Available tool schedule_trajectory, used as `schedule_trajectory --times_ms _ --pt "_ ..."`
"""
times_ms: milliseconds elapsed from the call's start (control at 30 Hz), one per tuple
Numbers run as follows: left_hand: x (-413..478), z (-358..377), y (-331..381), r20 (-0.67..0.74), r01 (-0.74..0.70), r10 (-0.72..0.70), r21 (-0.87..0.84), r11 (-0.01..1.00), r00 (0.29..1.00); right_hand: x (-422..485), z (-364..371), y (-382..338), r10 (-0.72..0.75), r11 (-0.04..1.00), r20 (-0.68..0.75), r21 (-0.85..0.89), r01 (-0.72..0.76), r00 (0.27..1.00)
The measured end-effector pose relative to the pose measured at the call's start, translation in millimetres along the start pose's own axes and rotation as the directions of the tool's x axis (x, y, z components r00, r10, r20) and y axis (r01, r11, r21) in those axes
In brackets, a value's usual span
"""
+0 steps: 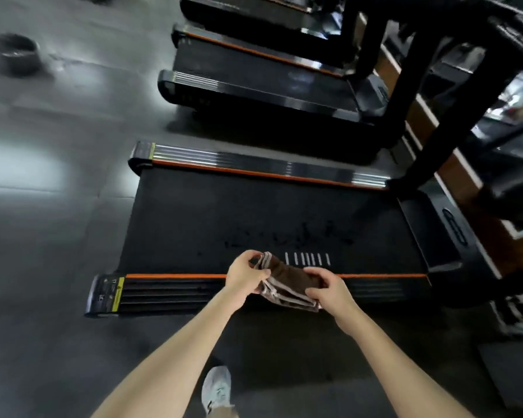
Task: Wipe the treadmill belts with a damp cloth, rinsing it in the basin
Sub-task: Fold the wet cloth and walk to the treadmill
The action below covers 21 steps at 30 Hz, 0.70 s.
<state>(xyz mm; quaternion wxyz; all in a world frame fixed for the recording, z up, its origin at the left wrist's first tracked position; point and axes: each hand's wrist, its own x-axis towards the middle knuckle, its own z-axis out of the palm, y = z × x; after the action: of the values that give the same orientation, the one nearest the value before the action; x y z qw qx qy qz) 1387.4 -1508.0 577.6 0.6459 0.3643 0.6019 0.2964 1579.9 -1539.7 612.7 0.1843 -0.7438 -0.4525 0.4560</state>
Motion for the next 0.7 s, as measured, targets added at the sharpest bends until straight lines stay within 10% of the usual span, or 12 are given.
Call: schedule_trajectory --times_ms 467,700 --pt "257.4 208.0 -158.6 -0.16 0.089 -0.145 -0.313 0.946 0.976 304.5 -85.0 178.4 0.09 0.981 0.16 -0.183 -0.06 0.983" --pt "414.7 333.7 -184.6 -0.225 -0.005 -0.015 -0.088 0.996 0.974 457.5 -154.5 286.0 0.026 0.994 0.134 -0.108 -0.011 0.991"
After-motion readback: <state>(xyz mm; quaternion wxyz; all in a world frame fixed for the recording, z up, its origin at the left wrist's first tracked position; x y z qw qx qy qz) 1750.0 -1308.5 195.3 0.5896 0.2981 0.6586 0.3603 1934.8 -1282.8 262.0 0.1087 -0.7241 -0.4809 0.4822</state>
